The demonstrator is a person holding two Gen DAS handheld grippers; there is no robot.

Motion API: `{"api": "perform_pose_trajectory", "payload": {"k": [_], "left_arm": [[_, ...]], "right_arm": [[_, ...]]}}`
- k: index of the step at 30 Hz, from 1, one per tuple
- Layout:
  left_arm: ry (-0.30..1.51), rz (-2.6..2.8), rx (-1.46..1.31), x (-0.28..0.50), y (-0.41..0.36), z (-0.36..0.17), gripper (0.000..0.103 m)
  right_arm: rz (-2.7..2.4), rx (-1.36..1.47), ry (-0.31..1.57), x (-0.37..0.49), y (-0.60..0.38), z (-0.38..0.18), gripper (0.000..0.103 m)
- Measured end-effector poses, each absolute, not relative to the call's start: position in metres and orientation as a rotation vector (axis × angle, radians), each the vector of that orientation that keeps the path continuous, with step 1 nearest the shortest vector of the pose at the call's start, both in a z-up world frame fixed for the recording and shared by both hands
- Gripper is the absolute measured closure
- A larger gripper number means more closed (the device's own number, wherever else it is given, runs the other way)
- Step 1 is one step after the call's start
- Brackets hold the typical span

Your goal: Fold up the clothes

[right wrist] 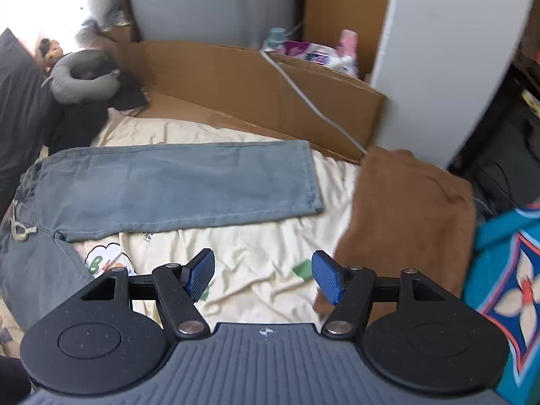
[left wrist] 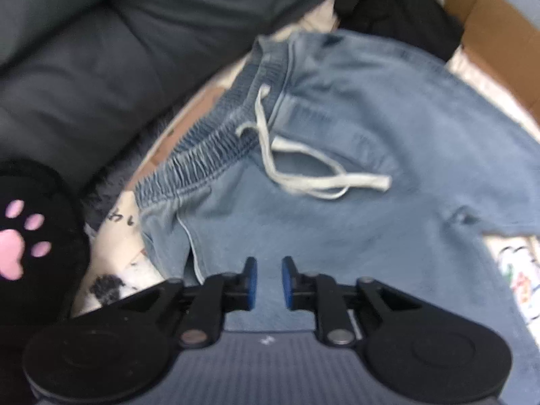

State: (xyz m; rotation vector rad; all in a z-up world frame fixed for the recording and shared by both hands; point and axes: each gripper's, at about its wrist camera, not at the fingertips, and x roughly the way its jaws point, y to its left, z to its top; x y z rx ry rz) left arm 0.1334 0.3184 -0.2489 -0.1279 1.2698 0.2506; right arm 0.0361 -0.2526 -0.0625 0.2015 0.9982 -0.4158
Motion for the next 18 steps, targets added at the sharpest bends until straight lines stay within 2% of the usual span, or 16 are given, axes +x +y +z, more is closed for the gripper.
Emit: {"api": "perform_pose_trajectory", "payload": {"k": [3,5,10,12,14,18], "left_arm": [[1.258,0.233,-0.148,0.126,0.313,-0.221,0.076],[1.246,0.213,-0.14,0.121,0.307,-0.206,0.065],[1.215,0.169,-0.122,0.109,0.293,-0.172,0.06],[1.193,0.142,-0.11,0.105,0.286,-0.155,0.055],[1.167,0.117,-0.088,0.1,0.278,-0.138,0.044],[1.103,0.076,-0.032,0.092,0.261,-0.104,0.037]], "right_arm": [[-0.438,0.233,0.973,0.023,-0.247,-0.046,0.033],[-0.444,0.244,0.944,0.014,-0.242,-0.035,0.033],[-0.446,0.262,0.883,-0.002,-0.226,-0.008,0.033],[-0.434,0.262,0.855,-0.009,-0.217,0.004,0.033],[-0.429,0.269,0.832,-0.015,-0.209,0.013,0.033],[-0.443,0.284,0.78,-0.032,-0.194,0.029,0.032]]}}
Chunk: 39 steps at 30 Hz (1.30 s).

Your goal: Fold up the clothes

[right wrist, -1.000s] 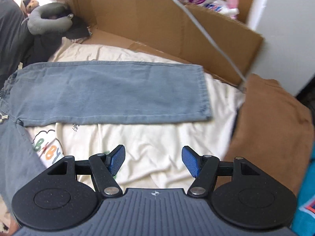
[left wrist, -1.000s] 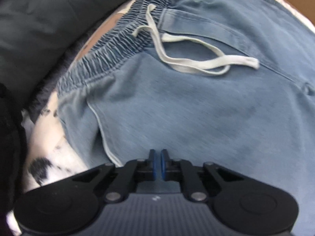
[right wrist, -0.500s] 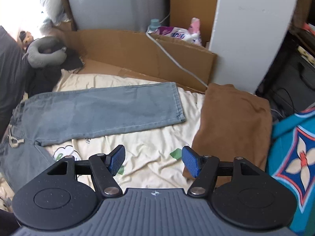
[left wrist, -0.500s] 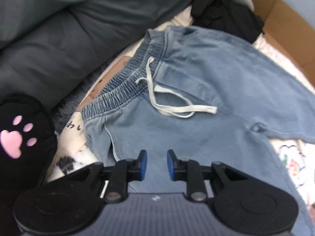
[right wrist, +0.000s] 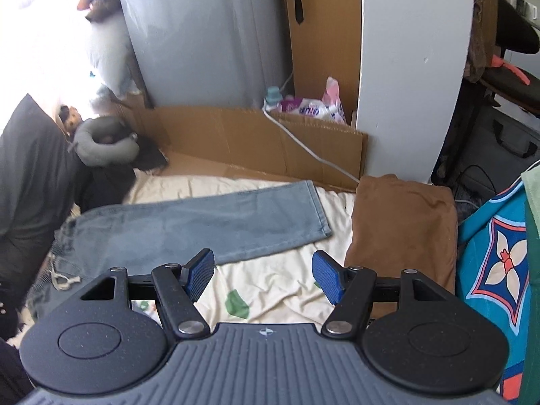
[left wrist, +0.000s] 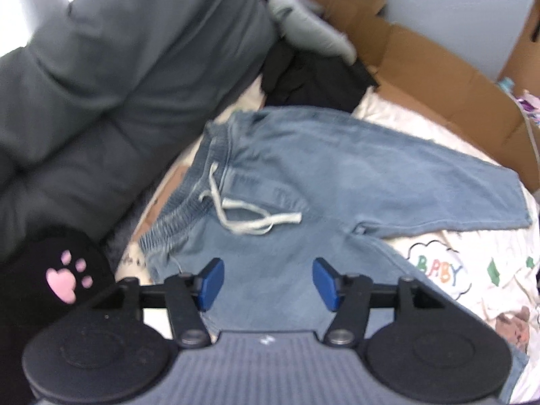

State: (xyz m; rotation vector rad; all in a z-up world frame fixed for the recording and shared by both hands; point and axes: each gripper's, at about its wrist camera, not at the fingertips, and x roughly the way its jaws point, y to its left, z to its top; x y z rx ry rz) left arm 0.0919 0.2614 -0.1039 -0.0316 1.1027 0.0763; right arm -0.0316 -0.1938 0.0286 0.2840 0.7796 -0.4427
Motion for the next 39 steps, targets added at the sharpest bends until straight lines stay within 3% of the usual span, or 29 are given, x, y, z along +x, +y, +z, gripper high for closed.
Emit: {"api": "perform_pose_trajectory", "payload": {"k": [2,15,36,39], "left_arm": [[1.074,0.065,-0.028,0.088,0.256,-0.091,0.032],[1.004,0.029,-0.019,0.067,0.247,-0.057,0.031],[1.138,0.071,-0.134,0.015,0.24,-0.121,0.031],[1.142,0.093,-0.114,0.009,0.236,-0.129,0.026]], "right_arm": [[-0.456,0.295,0.759,-0.039,-0.187,0.034,0.032],[-0.385,0.37,0.641,-0.076,-0.122,0.028,0.031],[-0.373,0.395,0.882,-0.087,-0.054,-0.091,0.027],[-0.387,0.431,0.902,-0.097,-0.054,-0.11,0.027]]}}
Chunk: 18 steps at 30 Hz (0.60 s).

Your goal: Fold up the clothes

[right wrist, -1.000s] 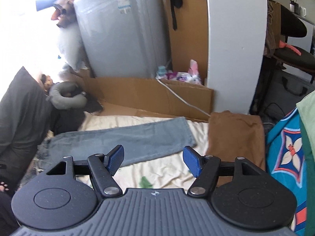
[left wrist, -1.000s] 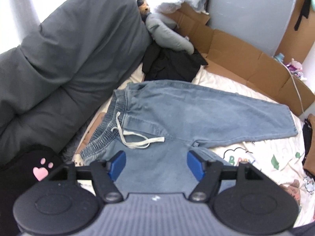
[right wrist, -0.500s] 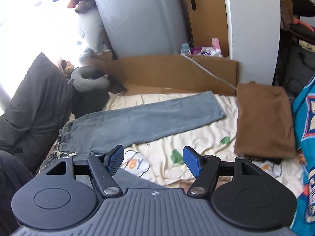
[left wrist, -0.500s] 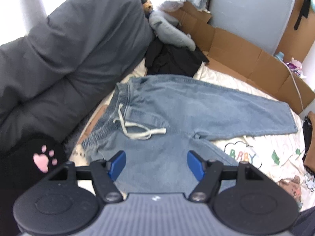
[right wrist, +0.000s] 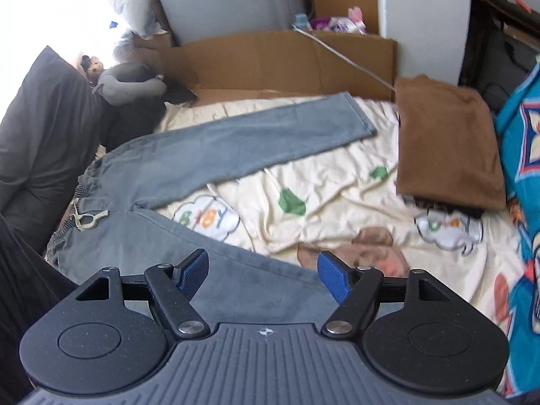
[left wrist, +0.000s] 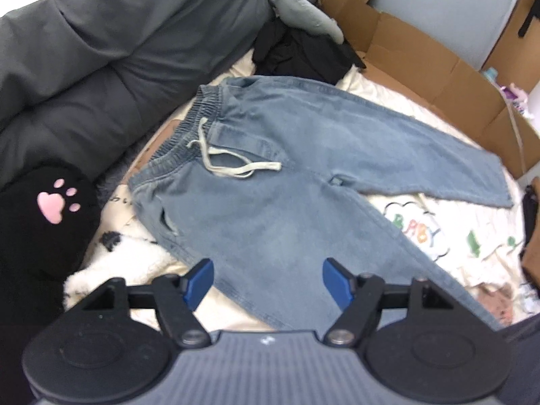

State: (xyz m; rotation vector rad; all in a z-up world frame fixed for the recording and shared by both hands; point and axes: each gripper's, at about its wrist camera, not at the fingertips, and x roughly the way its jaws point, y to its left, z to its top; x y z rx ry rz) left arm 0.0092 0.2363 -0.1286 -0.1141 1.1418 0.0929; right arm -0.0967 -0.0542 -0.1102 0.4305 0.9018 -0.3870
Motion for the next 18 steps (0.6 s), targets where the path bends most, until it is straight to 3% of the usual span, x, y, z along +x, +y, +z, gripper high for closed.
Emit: {"api": "perform_pose_trajectory", "payload": {"k": [12,18], "left_arm": [[1.164,0.16,-0.17,0.002,0.261,-0.17,0.027],[1.209,0.22,-0.244,0.008,0.286,-0.195,0.036]], "right_arm": [[-0.34,0.426,1.011,-0.08,-0.048,-0.162,0.028],[-0.221,0.362,1.071,-0.062,-0.035,-0.184,0.028]]}}
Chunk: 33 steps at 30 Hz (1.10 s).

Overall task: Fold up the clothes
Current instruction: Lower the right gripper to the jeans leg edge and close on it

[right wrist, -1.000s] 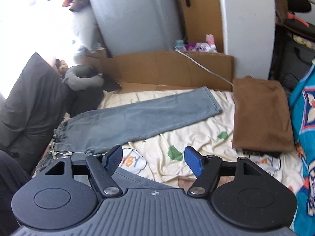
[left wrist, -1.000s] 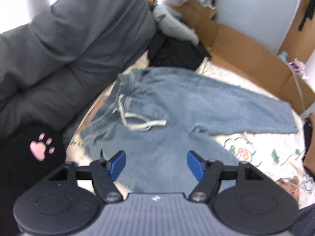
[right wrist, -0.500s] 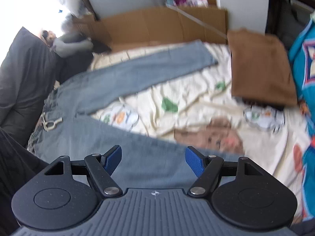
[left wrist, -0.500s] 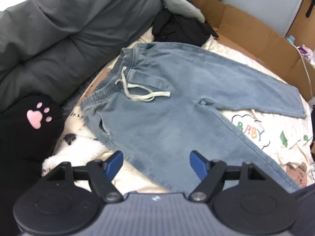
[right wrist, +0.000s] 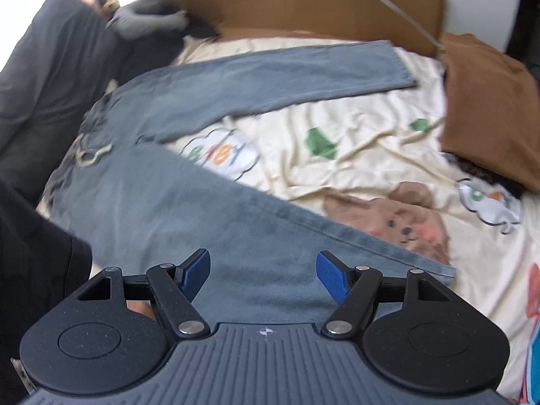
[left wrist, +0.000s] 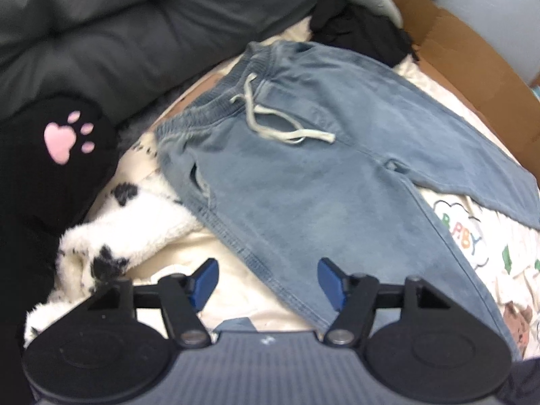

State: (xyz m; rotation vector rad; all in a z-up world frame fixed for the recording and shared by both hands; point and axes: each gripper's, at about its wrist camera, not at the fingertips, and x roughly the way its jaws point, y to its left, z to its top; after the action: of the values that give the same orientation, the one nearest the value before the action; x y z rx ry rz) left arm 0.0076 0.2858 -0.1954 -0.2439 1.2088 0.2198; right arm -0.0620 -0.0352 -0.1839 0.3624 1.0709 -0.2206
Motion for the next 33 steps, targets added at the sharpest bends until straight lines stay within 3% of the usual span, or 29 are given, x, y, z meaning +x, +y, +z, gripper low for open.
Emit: {"api": "perform_pose_trajectory", "payload": {"k": [6,10,14,16,26,33], "left_arm": [[1.217,0.228,-0.27,0.018,0.305,-0.209,0.036],[1.241,0.253,-0.311,0.027,0.316,-0.229,0.054],[1.269,0.294,-0.375,0.034,0.326,-0.254,0.061],[1.285,0.301,-0.395,0.036,0.33,-0.266,0.064],[1.367,0.313,-0.358,0.041,0.329,-0.323,0.064],[1.361,0.332,-0.382,0.04,0.333,-0.331,0.063]], "right_arm": [[-0.195,0.314,1.149,-0.055,-0.028,-0.209,0.03],[-0.152,0.311,1.207,-0.053,-0.026,-0.228,0.04],[-0.062,0.316,1.245,-0.05,-0.018,-0.246,0.041],[-0.037,0.312,1.285,-0.049,-0.014,-0.26,0.048],[0.097,0.199,1.433,-0.041,0.032,-0.327,0.051],[0.159,0.089,1.396,-0.03,0.068,-0.346,0.05]]}}
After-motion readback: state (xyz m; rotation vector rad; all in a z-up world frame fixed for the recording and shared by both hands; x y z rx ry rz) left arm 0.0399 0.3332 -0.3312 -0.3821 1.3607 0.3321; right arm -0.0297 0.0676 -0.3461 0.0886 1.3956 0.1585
